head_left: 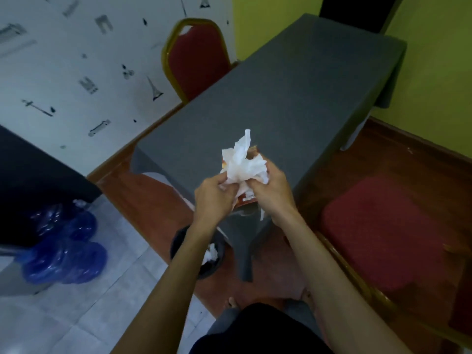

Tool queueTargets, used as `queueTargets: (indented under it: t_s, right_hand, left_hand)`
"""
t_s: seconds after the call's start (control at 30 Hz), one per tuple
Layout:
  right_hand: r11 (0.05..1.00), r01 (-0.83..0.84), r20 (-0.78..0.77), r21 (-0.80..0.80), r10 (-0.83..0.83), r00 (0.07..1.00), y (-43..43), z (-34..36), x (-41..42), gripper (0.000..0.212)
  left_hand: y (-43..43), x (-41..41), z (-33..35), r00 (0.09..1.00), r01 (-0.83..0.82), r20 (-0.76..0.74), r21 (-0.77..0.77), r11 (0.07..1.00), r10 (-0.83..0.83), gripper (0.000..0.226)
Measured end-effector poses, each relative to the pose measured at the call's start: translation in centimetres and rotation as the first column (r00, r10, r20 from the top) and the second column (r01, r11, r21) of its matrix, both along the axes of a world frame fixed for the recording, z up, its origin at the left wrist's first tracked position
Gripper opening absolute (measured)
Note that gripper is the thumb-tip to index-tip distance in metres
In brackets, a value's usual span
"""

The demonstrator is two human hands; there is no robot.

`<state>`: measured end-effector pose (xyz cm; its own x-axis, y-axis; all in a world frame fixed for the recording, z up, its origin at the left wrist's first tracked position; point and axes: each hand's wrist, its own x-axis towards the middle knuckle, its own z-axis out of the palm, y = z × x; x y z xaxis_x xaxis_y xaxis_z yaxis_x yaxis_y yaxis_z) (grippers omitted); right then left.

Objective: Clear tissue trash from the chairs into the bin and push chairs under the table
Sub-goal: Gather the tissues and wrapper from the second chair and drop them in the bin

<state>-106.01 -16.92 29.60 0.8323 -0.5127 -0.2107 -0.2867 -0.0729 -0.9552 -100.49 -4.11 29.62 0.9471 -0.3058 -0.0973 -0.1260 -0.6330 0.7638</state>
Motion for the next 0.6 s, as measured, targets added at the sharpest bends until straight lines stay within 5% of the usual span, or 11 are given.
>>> queueTargets:
  t_s: [0.13,0.4,0.6]
  right_hand:
    - [0.98,-0.149,-0.112,-0.133,0.135,0.985,6.5,-1.0,1.7,0.026]
    - [0.911,-0.396,-0.261,-0.113,0.357,0.897,14.6,-7.6,4.3,0.036]
    - [0.833,-0.541,-0.415,-0.118,0.453,0.789,17.7,-16.1,7.1,0.036]
  left_hand:
    - [7.1,1.3,-1.7,0.998,0.006,-0.069,0.077,0.997,-0.001,0.018]
    - [15.2,1.7,-8.3,0.978,-0.126,-0.146,0.153,0.98,0.149,0.012]
    - [18.8,2.2,-15.3,0.899,-0.298,-0.331,0.021,0.954,0.288,0.023]
